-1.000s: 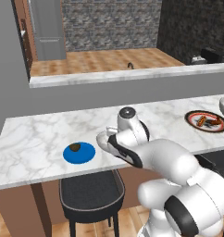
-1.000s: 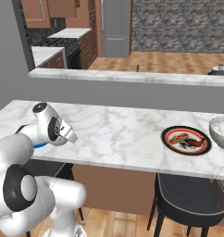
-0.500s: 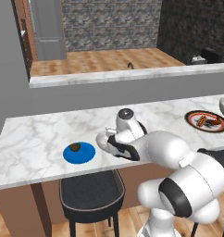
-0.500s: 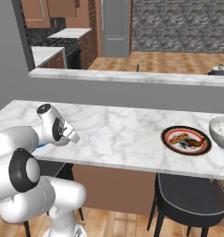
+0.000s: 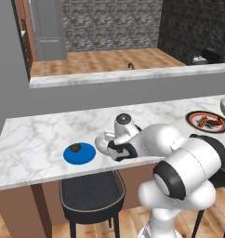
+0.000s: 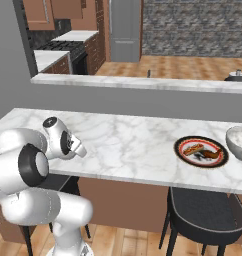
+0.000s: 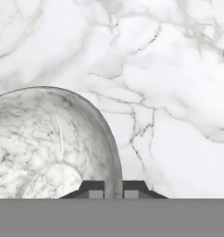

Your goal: Take the smaller bowl and place it next to the appetizer plate on the dining counter , and place the larger bowl next to the plate with cooked food.

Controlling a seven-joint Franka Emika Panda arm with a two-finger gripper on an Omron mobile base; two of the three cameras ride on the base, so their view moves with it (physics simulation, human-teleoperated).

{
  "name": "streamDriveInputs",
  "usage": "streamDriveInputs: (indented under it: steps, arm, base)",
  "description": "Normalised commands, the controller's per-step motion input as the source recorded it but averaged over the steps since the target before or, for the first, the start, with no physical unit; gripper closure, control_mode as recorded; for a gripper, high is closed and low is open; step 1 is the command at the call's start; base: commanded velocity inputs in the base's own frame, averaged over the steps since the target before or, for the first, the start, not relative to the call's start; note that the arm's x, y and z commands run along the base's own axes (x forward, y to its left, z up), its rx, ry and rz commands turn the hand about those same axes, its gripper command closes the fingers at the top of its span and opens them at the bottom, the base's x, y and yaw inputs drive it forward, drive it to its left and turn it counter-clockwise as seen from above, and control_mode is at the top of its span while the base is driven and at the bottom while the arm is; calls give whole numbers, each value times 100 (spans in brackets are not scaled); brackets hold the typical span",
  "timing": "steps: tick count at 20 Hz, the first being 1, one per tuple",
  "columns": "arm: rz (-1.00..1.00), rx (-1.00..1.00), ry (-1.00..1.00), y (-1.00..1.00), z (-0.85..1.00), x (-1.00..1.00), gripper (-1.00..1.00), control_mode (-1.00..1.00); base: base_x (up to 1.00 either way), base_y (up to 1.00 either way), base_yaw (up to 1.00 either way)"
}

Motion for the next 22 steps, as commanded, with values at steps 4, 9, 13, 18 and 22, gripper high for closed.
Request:
streamDriveInputs:
  steps: [4, 9, 13, 18, 22]
  arm:
    - [0, 0, 0, 13, -26, 28, 100, -100]
    - [0, 0, 0, 17, -22, 28, 100, -100]
    - [-3, 0, 8, 9, 45, 0, -100, -100]
    - [-1, 0, 14, 10, 91, -12, -100, -100]
    - [0, 0, 12, 8, 53, -39, -100, -100]
  base:
    - [0, 0, 0]
    - [0, 0, 0]
    - [0, 0, 0]
    - [0, 0, 0]
    - [0, 0, 0]
